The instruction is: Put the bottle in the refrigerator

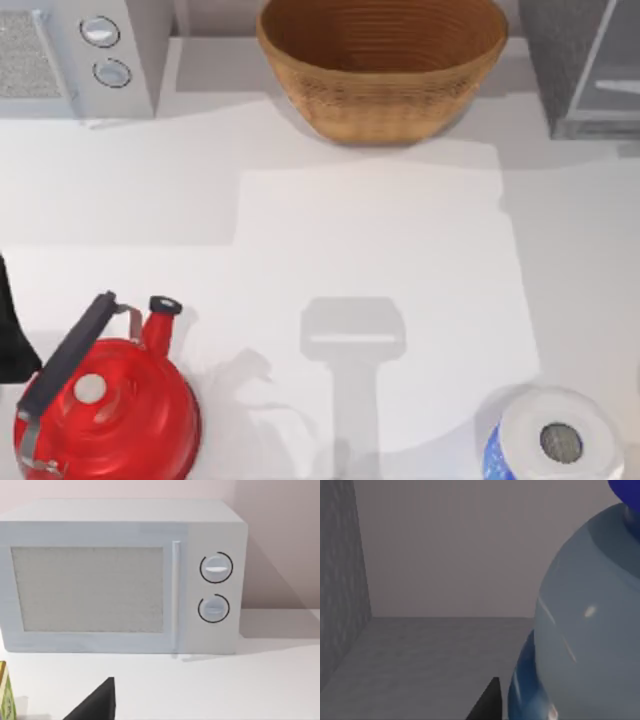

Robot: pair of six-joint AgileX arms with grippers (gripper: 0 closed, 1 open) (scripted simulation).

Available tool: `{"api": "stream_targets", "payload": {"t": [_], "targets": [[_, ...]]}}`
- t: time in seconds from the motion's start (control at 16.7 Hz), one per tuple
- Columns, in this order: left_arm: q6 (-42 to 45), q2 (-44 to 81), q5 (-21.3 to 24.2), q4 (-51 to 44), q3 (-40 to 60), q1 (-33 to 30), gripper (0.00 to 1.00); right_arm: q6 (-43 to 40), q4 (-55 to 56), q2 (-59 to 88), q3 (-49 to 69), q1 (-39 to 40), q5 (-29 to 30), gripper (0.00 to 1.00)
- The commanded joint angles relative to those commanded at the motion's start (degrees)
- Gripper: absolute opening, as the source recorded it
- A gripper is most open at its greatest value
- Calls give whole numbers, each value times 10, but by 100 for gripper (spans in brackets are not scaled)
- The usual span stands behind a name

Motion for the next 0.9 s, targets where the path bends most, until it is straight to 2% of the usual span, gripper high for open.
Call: {"api": "stream_targets", "payload": {"t": [0.24, 0.72, 0.9], "targets": [[0, 0, 0, 0, 0, 0, 100, 1, -13, 15, 20, 5, 3, 1], [0, 0, 0, 0, 0, 0, 100, 0, -113, 128, 242, 26, 25, 1], [0, 0, 0, 0, 0, 0, 100, 0, -139, 151, 286, 31, 30, 1]]}}
